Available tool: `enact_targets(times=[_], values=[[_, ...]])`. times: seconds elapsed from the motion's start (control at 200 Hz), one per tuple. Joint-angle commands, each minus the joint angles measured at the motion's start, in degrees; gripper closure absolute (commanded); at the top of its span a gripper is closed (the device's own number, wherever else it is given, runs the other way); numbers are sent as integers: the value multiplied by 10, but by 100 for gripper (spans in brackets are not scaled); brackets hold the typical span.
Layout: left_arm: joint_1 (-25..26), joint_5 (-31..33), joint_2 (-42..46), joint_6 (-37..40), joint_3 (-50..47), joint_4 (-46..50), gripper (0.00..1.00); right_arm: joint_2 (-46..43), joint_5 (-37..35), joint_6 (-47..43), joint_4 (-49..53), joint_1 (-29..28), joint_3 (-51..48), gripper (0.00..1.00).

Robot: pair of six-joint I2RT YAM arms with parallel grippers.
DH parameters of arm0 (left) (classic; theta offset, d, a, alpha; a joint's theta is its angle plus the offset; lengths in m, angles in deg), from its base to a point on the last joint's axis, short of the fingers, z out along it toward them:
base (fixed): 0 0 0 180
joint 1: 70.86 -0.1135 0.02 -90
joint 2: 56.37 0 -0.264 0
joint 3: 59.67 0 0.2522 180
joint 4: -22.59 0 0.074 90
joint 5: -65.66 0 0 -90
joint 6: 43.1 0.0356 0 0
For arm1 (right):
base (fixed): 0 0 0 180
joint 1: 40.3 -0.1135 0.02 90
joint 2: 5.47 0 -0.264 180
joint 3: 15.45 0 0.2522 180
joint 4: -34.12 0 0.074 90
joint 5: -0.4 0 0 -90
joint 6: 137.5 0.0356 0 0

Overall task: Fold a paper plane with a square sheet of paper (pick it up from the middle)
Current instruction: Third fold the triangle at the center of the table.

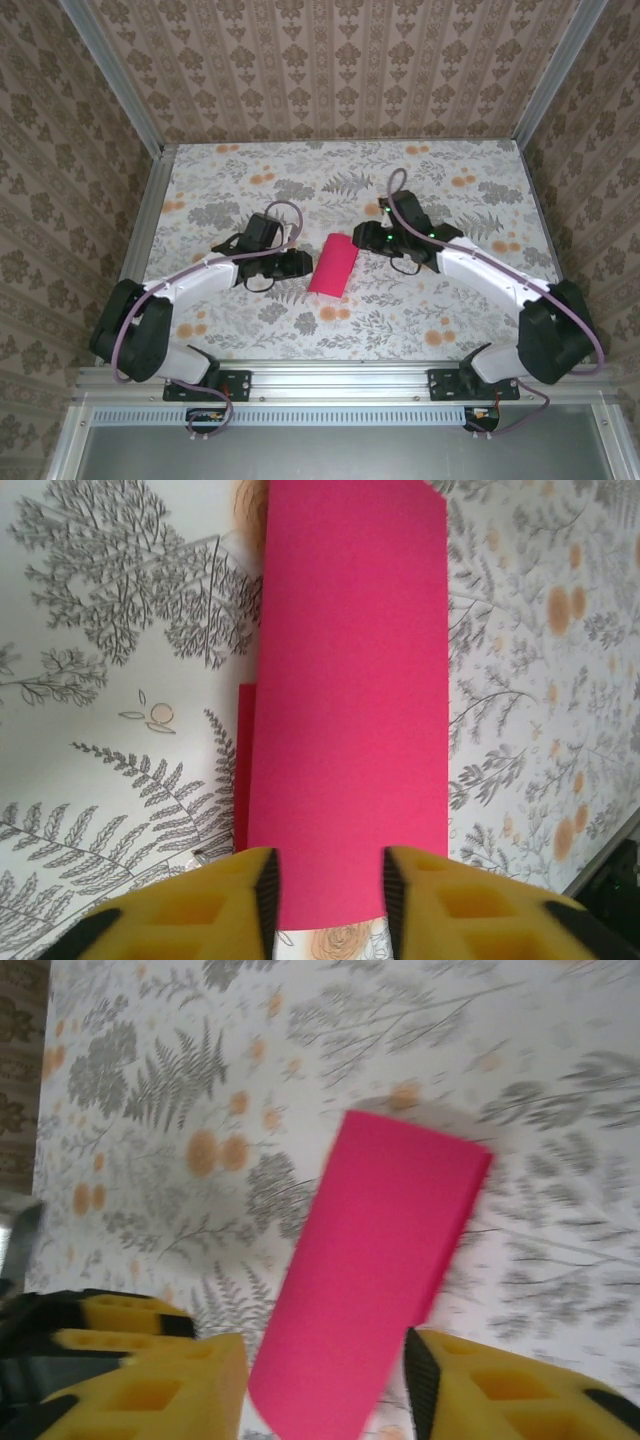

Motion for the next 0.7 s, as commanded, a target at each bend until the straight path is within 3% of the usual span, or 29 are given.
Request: enact_targets(times=[0.0,0.205,0.695], values=[[11,-13,-24,-71,-10,-74,74,70,26,-3,3,-40,34,62],[27,-23,-57,-117,-29,-115,82,183,96,27,-42,-76,84,77],[33,-39,-92,-145,-53,-116,86,268,140,57,-77,-77,90,80]])
